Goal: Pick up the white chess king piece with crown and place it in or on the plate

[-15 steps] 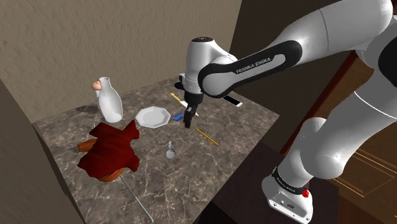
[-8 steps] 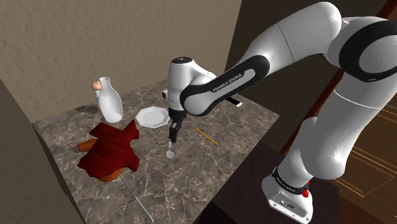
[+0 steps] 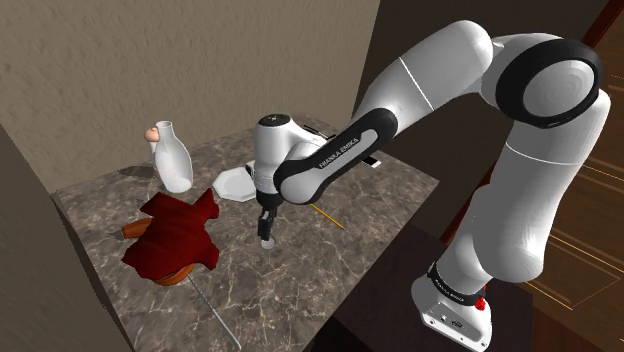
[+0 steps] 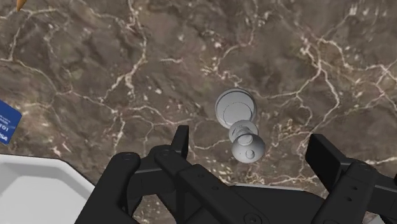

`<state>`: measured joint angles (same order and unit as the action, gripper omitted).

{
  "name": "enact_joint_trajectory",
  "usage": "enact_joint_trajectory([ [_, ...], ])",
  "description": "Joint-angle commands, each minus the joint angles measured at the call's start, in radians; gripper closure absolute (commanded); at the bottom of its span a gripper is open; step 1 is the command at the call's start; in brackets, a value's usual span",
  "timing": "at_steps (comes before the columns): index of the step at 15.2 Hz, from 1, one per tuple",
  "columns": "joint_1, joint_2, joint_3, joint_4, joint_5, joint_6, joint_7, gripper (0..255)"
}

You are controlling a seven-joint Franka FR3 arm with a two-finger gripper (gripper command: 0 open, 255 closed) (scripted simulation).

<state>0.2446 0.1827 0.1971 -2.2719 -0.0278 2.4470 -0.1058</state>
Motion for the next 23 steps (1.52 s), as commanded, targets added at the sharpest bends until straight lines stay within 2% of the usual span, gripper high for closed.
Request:
enact_joint_trajectory([
  [1, 0.001, 0.023, -0.003, -0.002, -0.007, 0.025, 0.003, 0],
  [9, 0.001, 0.029, -0.003, -0.003, -0.009, 0.032, 0.005, 0],
  [10, 0.001, 0.030, -0.003, -0.003, -0.009, 0.032, 0.005, 255],
  [19, 0.001, 0.029, -0.003, -0.003, -0.009, 0.032, 0.005, 255],
  [23, -0.002, -0.013, 0.001, 0.006, 0.004, -0.018, -0.004, 255],
])
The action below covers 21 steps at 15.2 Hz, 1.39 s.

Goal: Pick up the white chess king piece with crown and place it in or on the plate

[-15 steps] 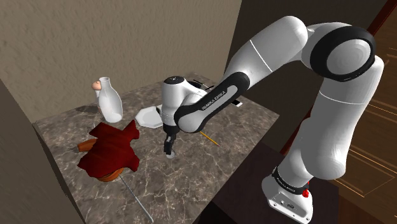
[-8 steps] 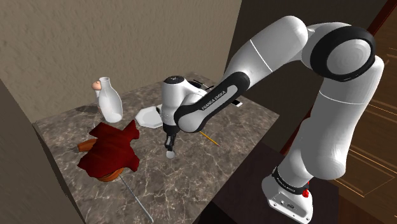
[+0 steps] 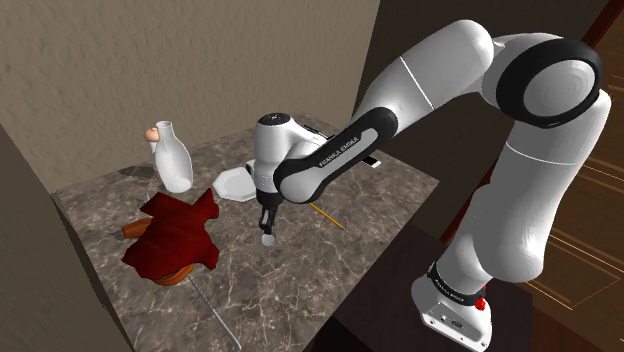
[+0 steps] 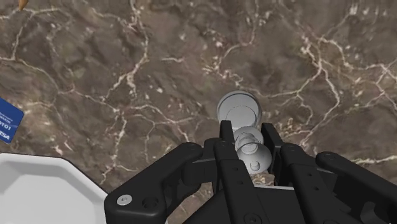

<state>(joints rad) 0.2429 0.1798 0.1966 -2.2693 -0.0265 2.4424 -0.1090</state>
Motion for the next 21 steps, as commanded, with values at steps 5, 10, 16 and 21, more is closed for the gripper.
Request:
enact_joint_trajectory([
  [5, -0.003, -0.059, 0.005, 0.018, 0.018, -0.076, -0.010, 255],
  [10, -0.005, -0.103, 0.006, 0.039, 0.030, -0.141, -0.018, 255],
  [16, -0.030, -0.047, -0.018, 0.152, 0.019, -0.199, -0.062, 255],
  [21, -0.068, 0.084, -0.051, 0.345, 0.002, -0.263, -0.126, 255],
])
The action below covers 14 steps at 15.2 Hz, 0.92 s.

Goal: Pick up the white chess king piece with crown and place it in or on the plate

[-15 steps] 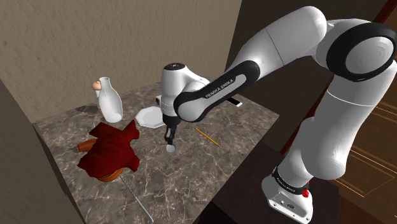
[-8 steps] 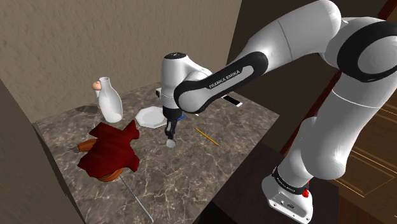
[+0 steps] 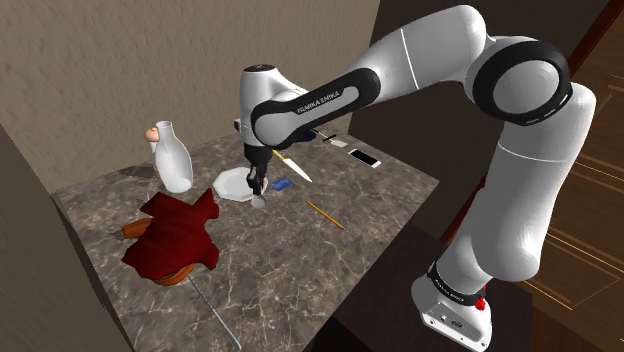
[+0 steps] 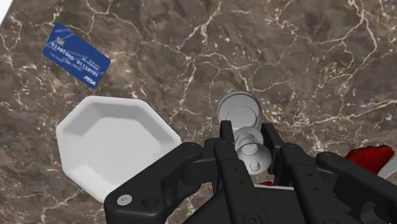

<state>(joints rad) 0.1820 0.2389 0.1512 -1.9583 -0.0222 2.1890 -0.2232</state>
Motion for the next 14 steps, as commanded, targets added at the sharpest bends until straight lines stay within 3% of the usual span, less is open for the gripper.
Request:
enact_joint_trajectory([
  [1, -0.013, 0.053, -0.011, 0.077, -0.005, -0.025, -0.025, 255],
  [9, -0.060, 0.312, -0.048, 0.494, -0.019, -0.184, -0.115, 255],
  [12, -0.074, 0.439, -0.058, 0.709, -0.023, -0.272, -0.146, 255],
  [14, -0.081, 0.563, -0.065, 0.925, -0.025, -0.364, -0.170, 255],
])
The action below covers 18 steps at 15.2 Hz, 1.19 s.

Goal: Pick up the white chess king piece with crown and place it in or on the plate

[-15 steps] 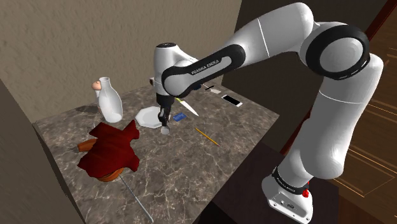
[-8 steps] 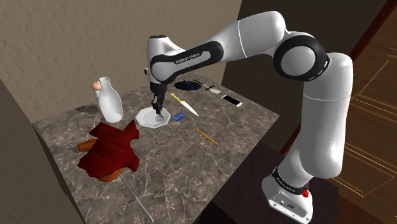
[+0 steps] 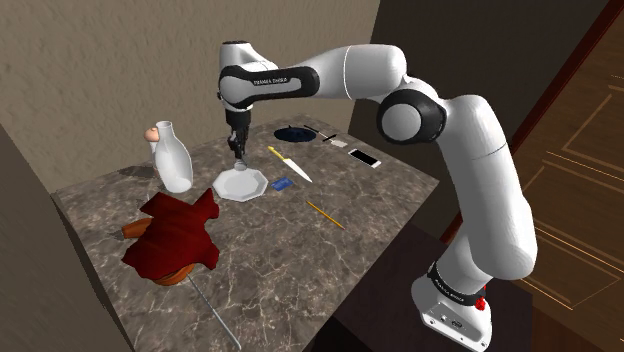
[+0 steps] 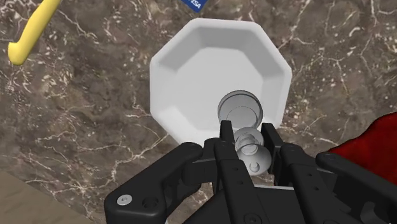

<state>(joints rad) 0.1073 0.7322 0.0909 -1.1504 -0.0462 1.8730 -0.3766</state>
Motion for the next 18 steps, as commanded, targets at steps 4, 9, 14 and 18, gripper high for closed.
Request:
enact_joint_trajectory([
  [4, -0.008, 0.078, -0.005, 0.078, -0.002, 0.000, -0.016, 255],
  [9, -0.008, 0.096, -0.006, 0.041, -0.003, 0.054, -0.015, 255],
  [14, -0.009, 0.120, -0.007, 0.014, -0.005, 0.105, -0.015, 255],
  [18, -0.009, 0.133, -0.008, 0.005, -0.006, 0.127, -0.014, 255],
])
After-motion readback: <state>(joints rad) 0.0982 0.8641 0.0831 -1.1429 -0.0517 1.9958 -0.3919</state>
